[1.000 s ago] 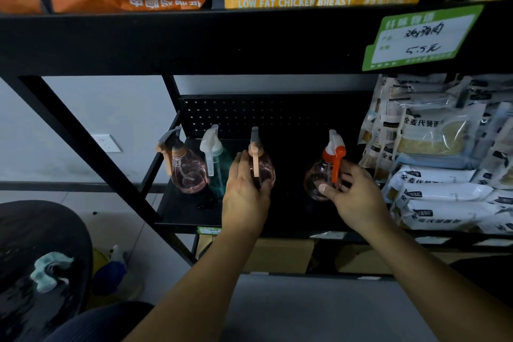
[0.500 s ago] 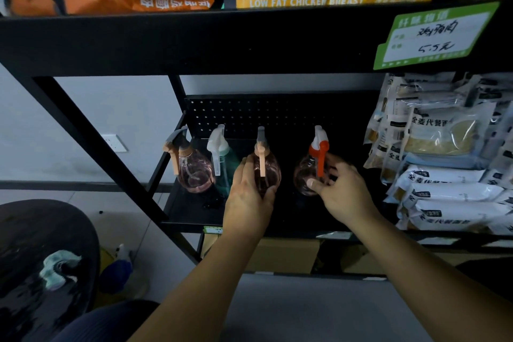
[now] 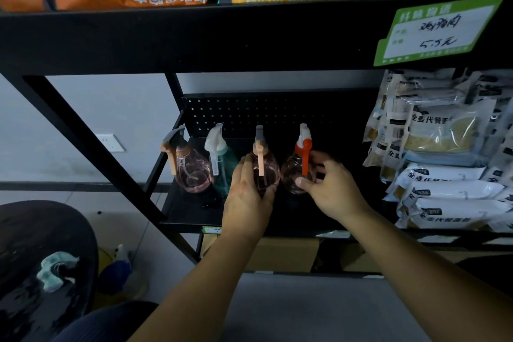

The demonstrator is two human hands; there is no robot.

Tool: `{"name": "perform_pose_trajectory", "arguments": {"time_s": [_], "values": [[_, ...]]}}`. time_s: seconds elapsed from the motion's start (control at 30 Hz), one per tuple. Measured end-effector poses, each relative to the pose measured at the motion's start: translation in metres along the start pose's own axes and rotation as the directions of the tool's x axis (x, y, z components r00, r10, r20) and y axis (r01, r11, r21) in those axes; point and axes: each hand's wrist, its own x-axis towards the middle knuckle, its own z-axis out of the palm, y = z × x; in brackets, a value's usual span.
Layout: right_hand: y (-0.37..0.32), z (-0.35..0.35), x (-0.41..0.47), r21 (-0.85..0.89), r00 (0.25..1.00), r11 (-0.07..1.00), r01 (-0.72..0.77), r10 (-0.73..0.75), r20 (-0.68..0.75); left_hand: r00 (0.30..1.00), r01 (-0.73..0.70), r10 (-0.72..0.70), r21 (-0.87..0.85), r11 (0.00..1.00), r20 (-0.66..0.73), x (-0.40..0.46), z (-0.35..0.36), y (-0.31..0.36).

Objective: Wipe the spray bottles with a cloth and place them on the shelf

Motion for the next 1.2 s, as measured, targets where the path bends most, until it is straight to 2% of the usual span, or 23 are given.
{"name": "perform_pose_trajectory", "arguments": {"time_s": [0.6, 1.07, 1.2], "values": [[-0.004, 0.002, -0.002, -0.046, 1.000, 0.999, -0.008, 0.008, -0.012, 0.999, 0.031, -0.031, -0.011, 0.999, -0.008, 0.005, 0.000, 0.000], [-0.013, -0.009, -0.019, -0.053, 0.998, 0.996, -0.066, 0.065, -0.013, 0.999, -0.033, 0.033, 0.018, 0.999, 0.019, -0.007, -0.013, 0.004], [-0.024, -0.021, -0.028, -0.060, 0.998, 0.997, -0.048, 0.046, -0.035, 1.000, -0.028, 0.027, -0.043, 0.999, -0.010, -0.016, -0.027, 0.015]]}}
